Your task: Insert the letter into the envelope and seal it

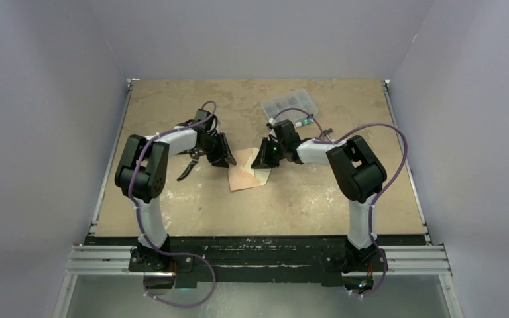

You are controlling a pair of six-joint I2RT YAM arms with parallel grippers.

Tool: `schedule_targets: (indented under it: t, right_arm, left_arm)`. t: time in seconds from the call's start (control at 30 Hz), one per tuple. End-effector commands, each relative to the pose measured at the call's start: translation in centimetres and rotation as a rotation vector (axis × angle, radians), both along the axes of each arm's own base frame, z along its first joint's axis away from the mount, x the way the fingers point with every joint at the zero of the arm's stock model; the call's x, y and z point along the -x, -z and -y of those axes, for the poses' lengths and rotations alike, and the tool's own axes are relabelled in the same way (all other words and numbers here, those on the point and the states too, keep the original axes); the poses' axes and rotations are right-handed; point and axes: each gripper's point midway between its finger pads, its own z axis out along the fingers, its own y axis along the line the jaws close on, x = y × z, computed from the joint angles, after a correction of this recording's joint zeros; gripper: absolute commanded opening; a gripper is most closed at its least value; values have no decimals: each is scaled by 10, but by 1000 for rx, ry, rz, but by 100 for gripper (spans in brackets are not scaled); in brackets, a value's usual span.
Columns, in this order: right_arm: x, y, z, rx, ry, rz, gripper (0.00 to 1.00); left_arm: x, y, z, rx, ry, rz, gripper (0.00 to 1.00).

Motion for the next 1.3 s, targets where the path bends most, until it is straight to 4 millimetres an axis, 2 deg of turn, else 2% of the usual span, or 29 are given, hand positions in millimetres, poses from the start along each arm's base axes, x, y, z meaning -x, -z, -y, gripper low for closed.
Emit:
schedule_targets:
  t: [0.0,0.3,0.37,0.47,0.53,0.67,0.8,0.9,1.0,1.1,1.17,1.27]
  right_arm:
    - [1,11,14,125,27,6,0]
    - [1,5,27,223,19,-11,0]
    - [-1,-1,25,219,17,-3,9]
    - [-6,-13,22,207,19,12,28]
    - [-9,-24,20,194,22,24,33]
    - [-18,-51,18,177,47,60,42]
    - [-24,-72,19,166,66,100,47]
    - [-27,-88,20,150,86,143,45]
    - [-33,-100,27,145,147,184,35]
    - [-46,-107,44,169,214,215,31]
    - [-58,-112,60,189,265,242,31]
    - [-78,-118,90,244,344,282,39]
  left_arm:
    - [15,48,-33,-218,12,-62,32]
    - [-9,40,-54,-360,36,14,39]
    - [-13,37,-58,-388,42,24,40]
    - [-21,28,-62,-419,45,48,43]
    - [-28,18,-61,-416,45,74,44]
    - [-40,-5,-48,-355,64,124,44]
    - [-52,-34,-26,-235,83,199,38]
    - [-58,-58,-3,-106,111,266,31]
    - [-57,-70,15,10,135,309,23]
    - [-49,-65,26,68,150,297,19]
    - [-41,-51,30,60,164,273,17]
    - [-34,-28,32,12,175,235,17]
